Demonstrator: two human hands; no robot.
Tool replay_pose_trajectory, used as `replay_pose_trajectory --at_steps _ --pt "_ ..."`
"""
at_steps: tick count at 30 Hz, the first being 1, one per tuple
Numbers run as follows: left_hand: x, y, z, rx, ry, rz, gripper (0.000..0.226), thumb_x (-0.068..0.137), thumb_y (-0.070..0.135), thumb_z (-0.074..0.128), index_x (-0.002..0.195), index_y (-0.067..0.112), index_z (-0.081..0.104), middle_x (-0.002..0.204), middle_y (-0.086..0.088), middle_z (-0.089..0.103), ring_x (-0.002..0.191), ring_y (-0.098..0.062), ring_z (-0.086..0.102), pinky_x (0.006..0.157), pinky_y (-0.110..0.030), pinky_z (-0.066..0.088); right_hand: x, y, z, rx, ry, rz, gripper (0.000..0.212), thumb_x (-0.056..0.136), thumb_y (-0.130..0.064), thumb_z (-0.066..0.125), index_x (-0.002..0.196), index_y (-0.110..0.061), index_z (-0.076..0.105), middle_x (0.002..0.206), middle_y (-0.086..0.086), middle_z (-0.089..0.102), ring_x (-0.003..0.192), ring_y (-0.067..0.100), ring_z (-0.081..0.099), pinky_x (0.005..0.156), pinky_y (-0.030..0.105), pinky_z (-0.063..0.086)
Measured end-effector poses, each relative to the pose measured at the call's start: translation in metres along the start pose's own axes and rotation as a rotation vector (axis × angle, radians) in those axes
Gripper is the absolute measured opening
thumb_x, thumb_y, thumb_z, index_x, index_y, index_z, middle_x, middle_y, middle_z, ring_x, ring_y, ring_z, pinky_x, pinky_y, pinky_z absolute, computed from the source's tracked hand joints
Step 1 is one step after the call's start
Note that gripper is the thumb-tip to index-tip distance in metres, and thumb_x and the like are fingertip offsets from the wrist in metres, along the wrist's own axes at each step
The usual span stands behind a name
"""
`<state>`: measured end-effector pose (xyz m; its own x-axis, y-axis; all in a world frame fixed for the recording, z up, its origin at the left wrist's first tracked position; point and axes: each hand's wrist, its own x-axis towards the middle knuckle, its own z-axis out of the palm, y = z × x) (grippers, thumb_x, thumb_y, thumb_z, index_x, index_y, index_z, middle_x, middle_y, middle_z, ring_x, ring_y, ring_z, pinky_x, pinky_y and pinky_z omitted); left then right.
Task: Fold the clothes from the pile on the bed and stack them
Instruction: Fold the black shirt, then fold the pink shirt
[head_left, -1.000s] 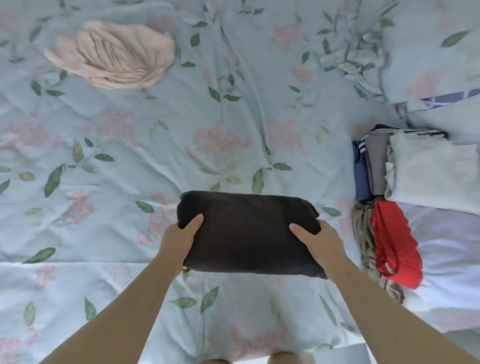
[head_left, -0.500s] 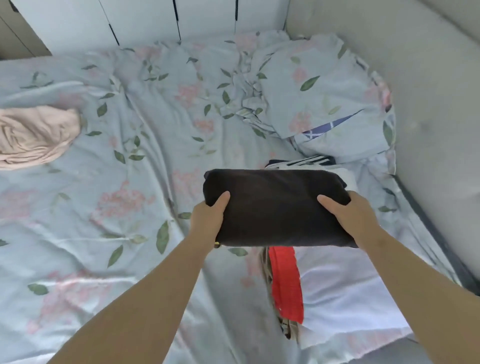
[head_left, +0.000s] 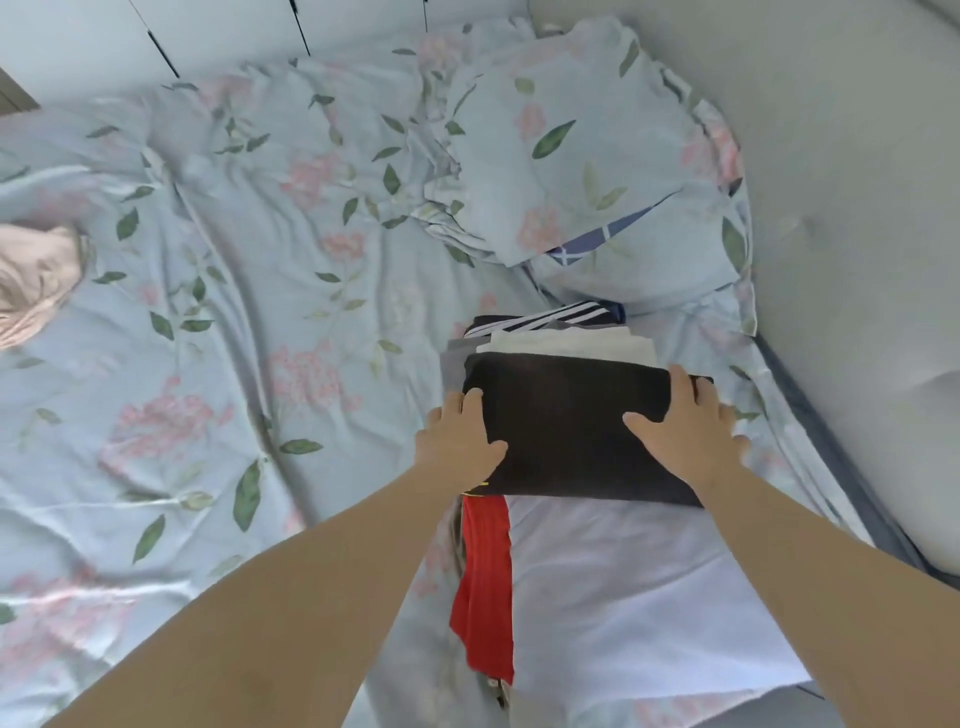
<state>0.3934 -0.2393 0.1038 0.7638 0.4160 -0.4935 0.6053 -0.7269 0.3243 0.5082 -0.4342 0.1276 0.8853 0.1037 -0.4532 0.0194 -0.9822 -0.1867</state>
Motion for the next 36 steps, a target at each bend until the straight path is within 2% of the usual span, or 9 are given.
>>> replay_pose_trajectory --at_steps 7,15,23,30,36 --pt "-0.018 -0.011 -0.044 0.216 0.161 0.126 0.056 0.092 0.032 0.050 0.142 0.018 0.028 0.143 -0.003 0.038 0.129 -0.026 0.039 0.102 -0.039 0.037 -0.031 -0.065 -0.004 -0.141 -0.006 -0.235 0.069 0.089 -0.053 0.048 0.146 -0.028 0.019 0.155 0.007 0.018 0.139 0.034 0.022 0.109 0.055 0.023" --pt "-0.069 -0.096 -0.123 0.246 0.301 0.044 0.056 0.094 0.033 0.046 0.143 0.018 0.024 0.142 0.000 0.035 0.131 -0.024 0.033 0.102 -0.037 0.032 -0.104 -0.173 -0.012 -0.178 0.057 -0.499 0.056 0.089 -0.047 0.049 0.138 -0.028 0.030 0.145 0.004 0.033 0.133 0.029 0.032 0.105 0.048 0.031" --pt "-0.133 -0.281 -0.183 0.189 0.409 -0.114 0.055 0.094 0.033 0.046 0.143 0.019 0.025 0.143 0.001 0.034 0.132 -0.023 0.032 0.103 -0.037 0.030 -0.210 -0.334 0.054 -0.228 -0.049 -0.667 0.063 0.091 -0.043 0.046 0.146 -0.028 0.020 0.155 0.002 0.015 0.138 0.028 0.023 0.109 0.045 0.021" --pt "-0.181 -0.482 -0.210 0.190 0.387 -0.225 0.057 0.095 0.035 0.045 0.145 0.021 0.021 0.146 0.001 0.030 0.134 -0.022 0.030 0.105 -0.036 0.029 -0.310 -0.489 0.169 -0.247 -0.159 -0.805 0.062 0.092 -0.042 0.044 0.147 -0.027 0.020 0.155 0.002 0.016 0.137 0.028 0.025 0.108 0.041 0.024" --pt "-0.185 -0.619 -0.198 0.148 0.374 -0.337 0.055 0.096 0.035 0.043 0.145 0.021 0.021 0.147 0.002 0.029 0.134 -0.021 0.030 0.105 -0.034 0.028 -0.343 -0.578 0.264 -0.304 -0.243 -0.874 0.058 0.094 -0.039 0.043 0.146 -0.026 0.021 0.154 0.002 0.017 0.135 0.027 0.026 0.107 0.038 0.025"
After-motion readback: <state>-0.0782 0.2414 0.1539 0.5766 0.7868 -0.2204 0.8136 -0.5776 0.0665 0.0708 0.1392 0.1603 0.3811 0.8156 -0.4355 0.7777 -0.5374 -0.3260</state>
